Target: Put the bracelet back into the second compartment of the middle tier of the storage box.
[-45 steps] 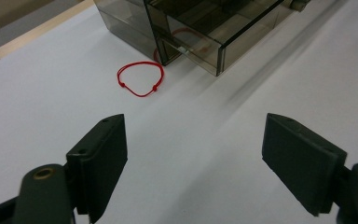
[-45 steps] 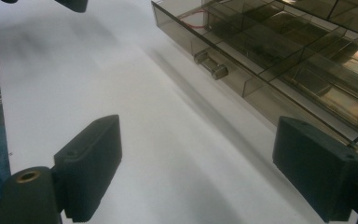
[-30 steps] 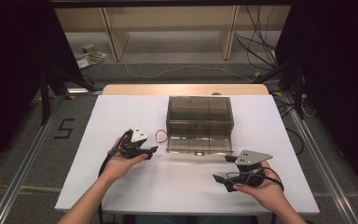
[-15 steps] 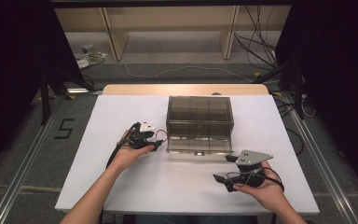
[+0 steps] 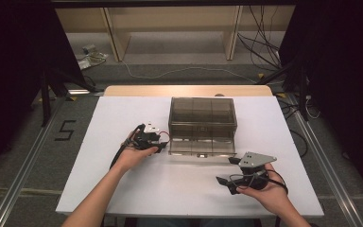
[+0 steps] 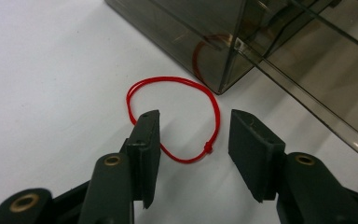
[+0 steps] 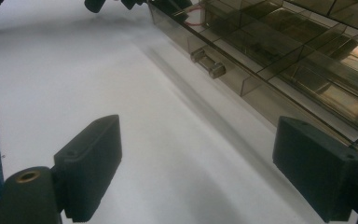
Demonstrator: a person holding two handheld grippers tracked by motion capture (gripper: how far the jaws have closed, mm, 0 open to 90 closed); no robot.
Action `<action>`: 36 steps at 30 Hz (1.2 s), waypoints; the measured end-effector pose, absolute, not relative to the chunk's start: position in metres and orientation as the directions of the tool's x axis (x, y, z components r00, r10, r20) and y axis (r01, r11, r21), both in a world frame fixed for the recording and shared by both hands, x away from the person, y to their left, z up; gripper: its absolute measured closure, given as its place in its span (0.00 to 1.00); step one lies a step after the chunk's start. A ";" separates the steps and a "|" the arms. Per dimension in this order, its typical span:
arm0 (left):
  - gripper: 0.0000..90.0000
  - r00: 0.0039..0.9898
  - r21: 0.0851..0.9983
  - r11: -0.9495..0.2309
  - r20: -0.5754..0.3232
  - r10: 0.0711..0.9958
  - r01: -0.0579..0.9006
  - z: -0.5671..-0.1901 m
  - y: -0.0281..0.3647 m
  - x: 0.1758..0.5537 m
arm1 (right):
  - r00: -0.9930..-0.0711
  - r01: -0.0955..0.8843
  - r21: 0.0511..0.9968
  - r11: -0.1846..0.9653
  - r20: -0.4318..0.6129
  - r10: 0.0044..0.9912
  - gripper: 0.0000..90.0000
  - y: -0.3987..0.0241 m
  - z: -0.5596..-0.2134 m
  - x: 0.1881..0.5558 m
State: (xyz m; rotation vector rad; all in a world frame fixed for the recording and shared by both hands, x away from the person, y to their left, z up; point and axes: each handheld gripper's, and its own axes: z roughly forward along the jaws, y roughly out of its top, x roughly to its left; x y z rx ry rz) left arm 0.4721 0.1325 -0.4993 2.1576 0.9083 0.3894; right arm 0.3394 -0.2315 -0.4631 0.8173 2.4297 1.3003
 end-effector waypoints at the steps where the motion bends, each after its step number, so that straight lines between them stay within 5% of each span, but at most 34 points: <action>1: 0.60 0.702 0.741 -0.462 -0.017 0.711 0.487 -0.500 0.133 0.473 | -0.805 0.353 0.827 0.438 0.030 0.593 0.18 -0.232 -0.463 0.339; 27: 0.96 0.724 0.699 -0.528 0.023 0.690 0.481 -0.494 0.123 0.470 | -0.793 0.355 0.829 0.432 0.022 0.609 0.18 -0.233 -0.463 0.341; 36: 0.97 0.713 0.701 -0.495 -0.028 0.700 0.514 -0.493 0.127 0.472 | -0.792 0.354 0.830 0.431 0.022 0.610 0.18 -0.234 -0.463 0.342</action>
